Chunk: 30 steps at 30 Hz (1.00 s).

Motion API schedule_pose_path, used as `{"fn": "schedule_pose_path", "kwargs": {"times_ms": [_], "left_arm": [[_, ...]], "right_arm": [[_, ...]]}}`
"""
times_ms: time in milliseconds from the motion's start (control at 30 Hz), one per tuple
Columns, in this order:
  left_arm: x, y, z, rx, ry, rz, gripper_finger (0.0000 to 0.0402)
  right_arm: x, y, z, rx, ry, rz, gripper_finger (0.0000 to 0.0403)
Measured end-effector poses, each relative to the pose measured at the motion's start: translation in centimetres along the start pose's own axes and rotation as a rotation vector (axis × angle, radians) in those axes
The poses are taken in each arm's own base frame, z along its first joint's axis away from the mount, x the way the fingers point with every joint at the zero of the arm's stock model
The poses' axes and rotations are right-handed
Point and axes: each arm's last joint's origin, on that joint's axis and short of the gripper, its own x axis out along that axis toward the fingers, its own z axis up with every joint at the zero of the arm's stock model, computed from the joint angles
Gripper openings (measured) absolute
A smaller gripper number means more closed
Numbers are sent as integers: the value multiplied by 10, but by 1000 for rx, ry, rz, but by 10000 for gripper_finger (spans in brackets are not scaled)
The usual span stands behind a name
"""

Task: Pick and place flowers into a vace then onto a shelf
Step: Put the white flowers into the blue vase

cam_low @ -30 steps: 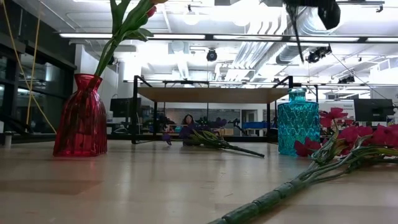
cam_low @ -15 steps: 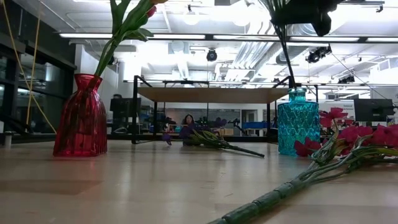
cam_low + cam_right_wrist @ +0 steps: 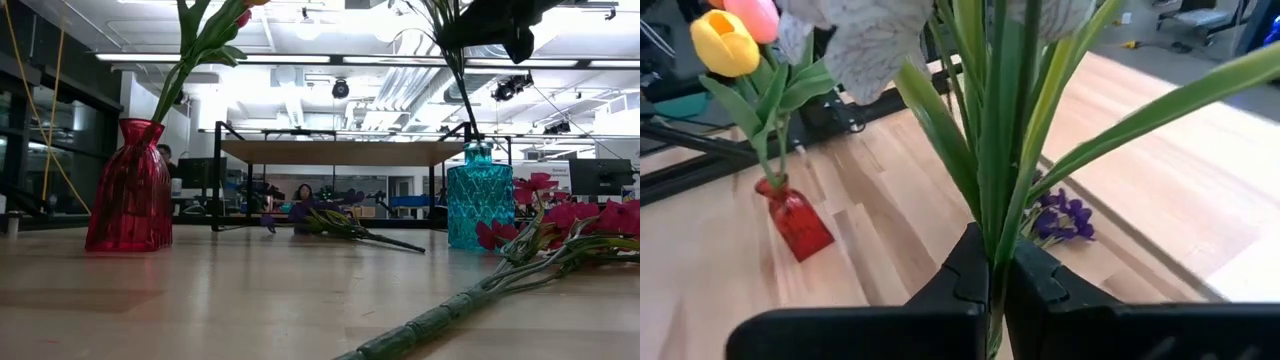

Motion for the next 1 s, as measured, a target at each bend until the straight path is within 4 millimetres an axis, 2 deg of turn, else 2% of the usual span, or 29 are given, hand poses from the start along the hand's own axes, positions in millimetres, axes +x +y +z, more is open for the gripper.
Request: {"fn": "schedule_pose_path", "kwargs": {"times_ms": [100,633,800,1000], "left_arm": [[0,0,0,0,0,0,111],[0,0,0,3,0,0,111],[0,0,0,3,1,0,111],[0,0,0,3,3,1,111]], "right_arm": [[1,1,-1,8,14,19,10],[0,4,-4,1,98,139,114],[-1,1,-13,-14,215,170,155],[-5,2,-22,-19,407,336,198]]}}
